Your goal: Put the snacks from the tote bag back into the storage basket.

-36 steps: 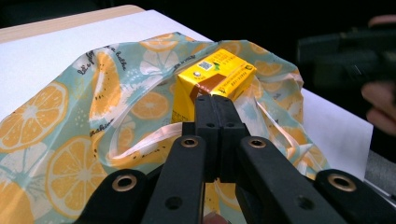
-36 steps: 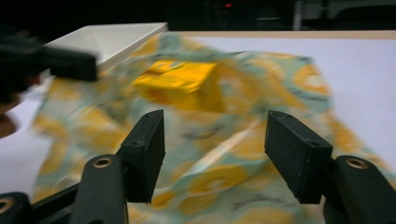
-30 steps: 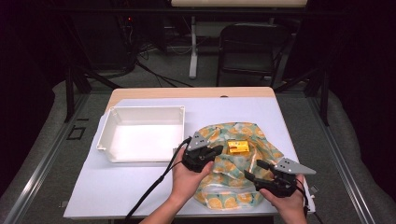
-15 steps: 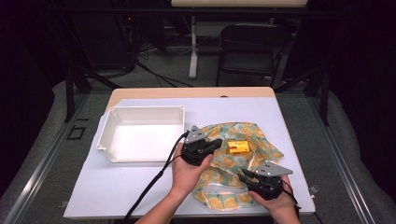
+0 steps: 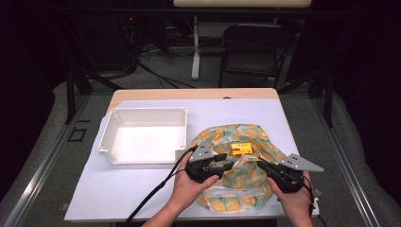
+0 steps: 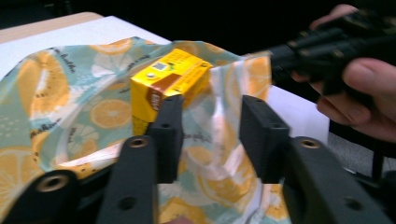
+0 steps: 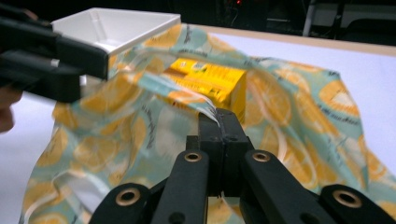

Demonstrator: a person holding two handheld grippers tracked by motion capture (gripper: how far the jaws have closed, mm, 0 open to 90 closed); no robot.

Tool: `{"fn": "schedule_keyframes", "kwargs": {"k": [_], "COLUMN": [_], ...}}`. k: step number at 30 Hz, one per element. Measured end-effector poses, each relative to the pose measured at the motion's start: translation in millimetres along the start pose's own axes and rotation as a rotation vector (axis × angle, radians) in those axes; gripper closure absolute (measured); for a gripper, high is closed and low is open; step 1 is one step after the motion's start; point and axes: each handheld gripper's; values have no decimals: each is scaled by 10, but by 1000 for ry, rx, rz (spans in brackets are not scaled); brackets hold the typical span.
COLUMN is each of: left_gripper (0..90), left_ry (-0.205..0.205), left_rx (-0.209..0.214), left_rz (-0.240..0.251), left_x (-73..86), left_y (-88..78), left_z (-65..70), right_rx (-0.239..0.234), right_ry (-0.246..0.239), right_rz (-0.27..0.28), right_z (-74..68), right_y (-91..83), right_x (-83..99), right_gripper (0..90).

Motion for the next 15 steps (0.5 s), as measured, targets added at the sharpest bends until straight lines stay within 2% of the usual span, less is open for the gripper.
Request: {"fn": "schedule_keyframes", "kwargs": {"k": [3, 4, 5, 6, 7, 9, 12, 15], "left_gripper": [415, 415, 334, 312, 314, 291, 264, 280], "left_ry": [-2, 5, 5, 25, 25, 50, 64, 72], "left_rx": [3, 0, -7, -16, -16, -37, -77, -130], "left_rz": [7, 6, 11, 0, 0, -26, -58, -71], "left_x": [-8, -13, -8, -3, -3, 35, 66, 67], "left_y": [-32, -46, -54, -69, -69, -58, -16, 20], "left_z": [14, 14, 28, 31, 31, 45, 42, 22], "right_rx": [9, 9, 15, 18, 22, 29, 24, 28], "right_ry": [-4, -4, 3, 4, 1, 3, -3, -12], "right_rz": [14, 14, 33, 36, 41, 51, 61, 59], "right_z": [11, 11, 18, 20, 27, 35, 41, 52], "right_y": [-10, -10, -13, -12, -14, -13, 0, 13], "right_x": [-81, -81, -136, -156, -187, -223, -254, -276], "right_gripper": [900, 900, 900, 900, 900, 900, 900, 900]}}
Point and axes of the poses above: each handheld gripper's, and its own axes: y roughly forward along the jaws, x roughly out of its underside, z roughly to its right, and after that the axes turned 3 degrees about -y, right-handed
